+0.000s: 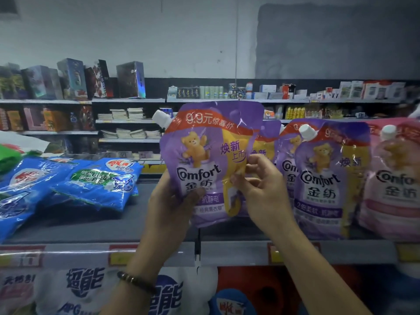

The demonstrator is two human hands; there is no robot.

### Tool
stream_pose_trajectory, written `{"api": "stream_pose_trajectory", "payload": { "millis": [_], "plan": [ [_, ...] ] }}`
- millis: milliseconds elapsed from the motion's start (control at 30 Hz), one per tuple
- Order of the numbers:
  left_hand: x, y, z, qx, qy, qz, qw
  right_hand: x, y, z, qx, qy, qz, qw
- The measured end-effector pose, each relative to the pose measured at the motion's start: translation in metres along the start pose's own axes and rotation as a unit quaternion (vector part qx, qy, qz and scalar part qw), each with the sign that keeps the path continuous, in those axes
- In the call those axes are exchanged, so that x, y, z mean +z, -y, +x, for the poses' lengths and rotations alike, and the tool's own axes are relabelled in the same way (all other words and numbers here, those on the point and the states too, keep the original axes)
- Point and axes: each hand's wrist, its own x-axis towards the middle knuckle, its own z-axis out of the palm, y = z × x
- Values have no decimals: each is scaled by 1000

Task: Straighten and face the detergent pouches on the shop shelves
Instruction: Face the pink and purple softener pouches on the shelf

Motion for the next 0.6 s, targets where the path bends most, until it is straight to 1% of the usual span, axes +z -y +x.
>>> {"api": "stream_pose_trajectory", "payload": {
  "millis": [200, 433, 600],
  "plan": [
    [22, 5, 2, -4, 33, -15, 999, -26, 0, -6, 5, -32, -17, 999],
    [44, 14, 3, -11, 54, -23, 998, -48, -5, -13, 47, -71, -22, 996],
    [56, 12, -2, -22, 77, -33, 996, -57, -7, -22, 54, -96, -30, 993]
  ]
}}
